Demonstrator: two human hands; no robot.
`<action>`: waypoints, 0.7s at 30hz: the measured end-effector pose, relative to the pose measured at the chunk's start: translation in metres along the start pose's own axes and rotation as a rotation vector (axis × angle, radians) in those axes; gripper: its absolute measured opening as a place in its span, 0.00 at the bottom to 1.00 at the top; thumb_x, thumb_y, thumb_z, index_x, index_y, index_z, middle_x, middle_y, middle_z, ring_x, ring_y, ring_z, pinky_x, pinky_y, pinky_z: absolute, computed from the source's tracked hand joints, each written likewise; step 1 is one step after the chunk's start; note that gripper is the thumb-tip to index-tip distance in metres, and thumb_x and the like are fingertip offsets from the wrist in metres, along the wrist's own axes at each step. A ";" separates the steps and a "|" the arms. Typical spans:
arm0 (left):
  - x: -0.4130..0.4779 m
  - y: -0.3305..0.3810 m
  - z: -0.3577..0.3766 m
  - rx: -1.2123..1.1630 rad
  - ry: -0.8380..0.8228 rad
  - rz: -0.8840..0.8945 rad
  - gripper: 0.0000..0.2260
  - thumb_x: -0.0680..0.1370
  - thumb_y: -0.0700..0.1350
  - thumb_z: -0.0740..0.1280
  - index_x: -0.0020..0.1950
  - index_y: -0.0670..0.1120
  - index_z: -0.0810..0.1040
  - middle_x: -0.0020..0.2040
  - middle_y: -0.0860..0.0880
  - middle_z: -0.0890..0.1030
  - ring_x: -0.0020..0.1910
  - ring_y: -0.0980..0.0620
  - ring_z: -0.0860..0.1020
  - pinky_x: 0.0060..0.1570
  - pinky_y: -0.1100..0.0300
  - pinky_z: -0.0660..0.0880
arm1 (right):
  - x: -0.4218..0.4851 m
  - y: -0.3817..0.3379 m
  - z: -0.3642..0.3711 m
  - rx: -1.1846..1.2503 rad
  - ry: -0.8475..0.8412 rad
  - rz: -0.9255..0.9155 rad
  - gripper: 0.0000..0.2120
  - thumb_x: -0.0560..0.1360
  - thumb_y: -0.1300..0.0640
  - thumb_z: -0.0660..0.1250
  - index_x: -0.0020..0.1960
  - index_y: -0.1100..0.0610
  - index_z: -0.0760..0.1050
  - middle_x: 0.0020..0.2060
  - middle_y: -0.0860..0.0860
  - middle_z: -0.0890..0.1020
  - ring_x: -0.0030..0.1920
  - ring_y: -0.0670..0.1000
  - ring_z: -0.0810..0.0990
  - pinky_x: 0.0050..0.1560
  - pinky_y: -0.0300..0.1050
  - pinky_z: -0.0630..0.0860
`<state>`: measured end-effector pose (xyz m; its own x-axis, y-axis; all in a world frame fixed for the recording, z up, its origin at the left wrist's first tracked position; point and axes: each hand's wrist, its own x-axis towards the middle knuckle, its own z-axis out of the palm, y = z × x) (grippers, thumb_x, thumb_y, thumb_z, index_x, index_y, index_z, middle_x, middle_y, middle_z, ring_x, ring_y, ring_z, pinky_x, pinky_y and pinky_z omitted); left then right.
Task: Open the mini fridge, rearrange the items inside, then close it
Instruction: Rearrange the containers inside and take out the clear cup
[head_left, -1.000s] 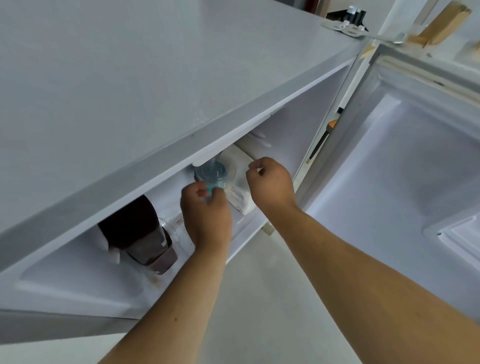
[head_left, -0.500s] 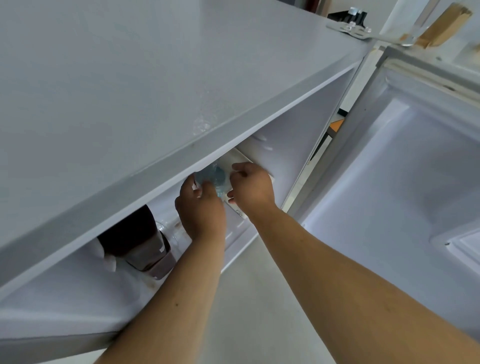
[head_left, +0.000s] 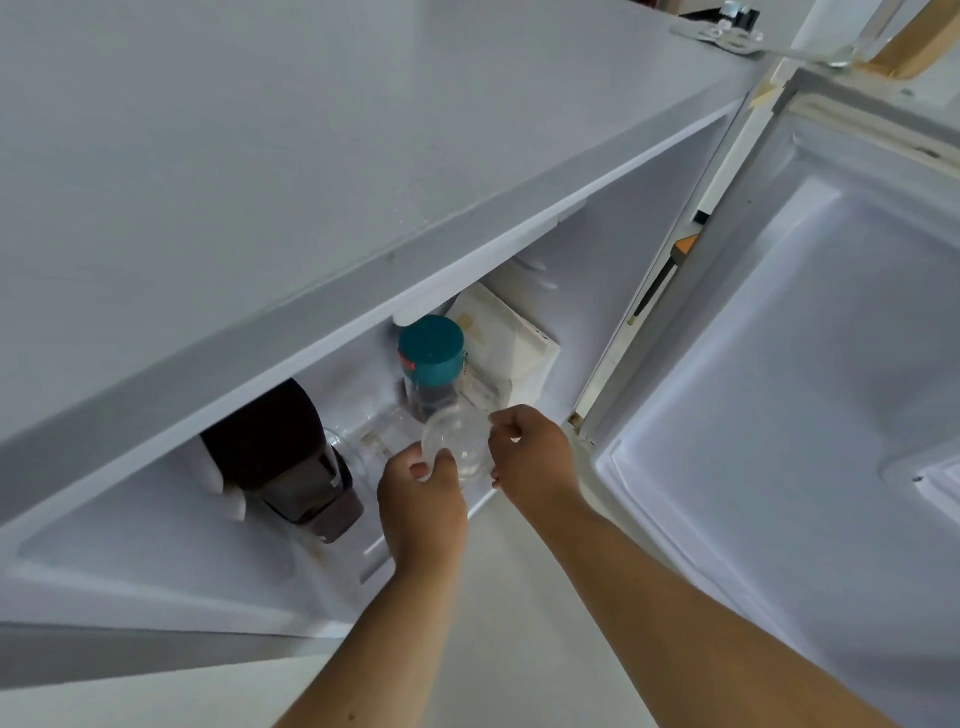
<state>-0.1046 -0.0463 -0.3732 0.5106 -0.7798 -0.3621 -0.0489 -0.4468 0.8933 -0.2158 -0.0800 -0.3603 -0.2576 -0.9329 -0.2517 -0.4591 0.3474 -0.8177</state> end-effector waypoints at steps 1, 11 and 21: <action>0.004 -0.004 0.000 0.015 -0.010 -0.011 0.17 0.80 0.51 0.69 0.67 0.48 0.78 0.61 0.47 0.82 0.52 0.47 0.83 0.52 0.43 0.83 | 0.003 0.004 0.004 -0.022 -0.020 0.018 0.12 0.81 0.55 0.60 0.59 0.47 0.80 0.50 0.44 0.84 0.42 0.51 0.85 0.47 0.49 0.85; 0.028 -0.012 0.014 0.183 -0.125 -0.005 0.11 0.76 0.45 0.68 0.55 0.41 0.80 0.57 0.40 0.82 0.52 0.39 0.82 0.54 0.43 0.80 | 0.037 0.018 0.028 -0.164 -0.132 0.126 0.19 0.82 0.60 0.57 0.69 0.53 0.77 0.61 0.52 0.82 0.51 0.56 0.84 0.56 0.52 0.83; -0.020 -0.008 -0.020 0.344 -0.010 0.279 0.30 0.76 0.49 0.72 0.77 0.51 0.66 0.76 0.49 0.66 0.62 0.47 0.80 0.49 0.56 0.76 | 0.004 0.018 0.025 -0.207 -0.033 -0.006 0.19 0.80 0.53 0.63 0.71 0.44 0.71 0.65 0.46 0.78 0.51 0.47 0.80 0.39 0.36 0.74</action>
<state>-0.0973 -0.0187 -0.3679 0.4294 -0.8947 -0.1231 -0.4676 -0.3369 0.8172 -0.2043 -0.0800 -0.3889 -0.2285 -0.9362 -0.2669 -0.6262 0.3512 -0.6961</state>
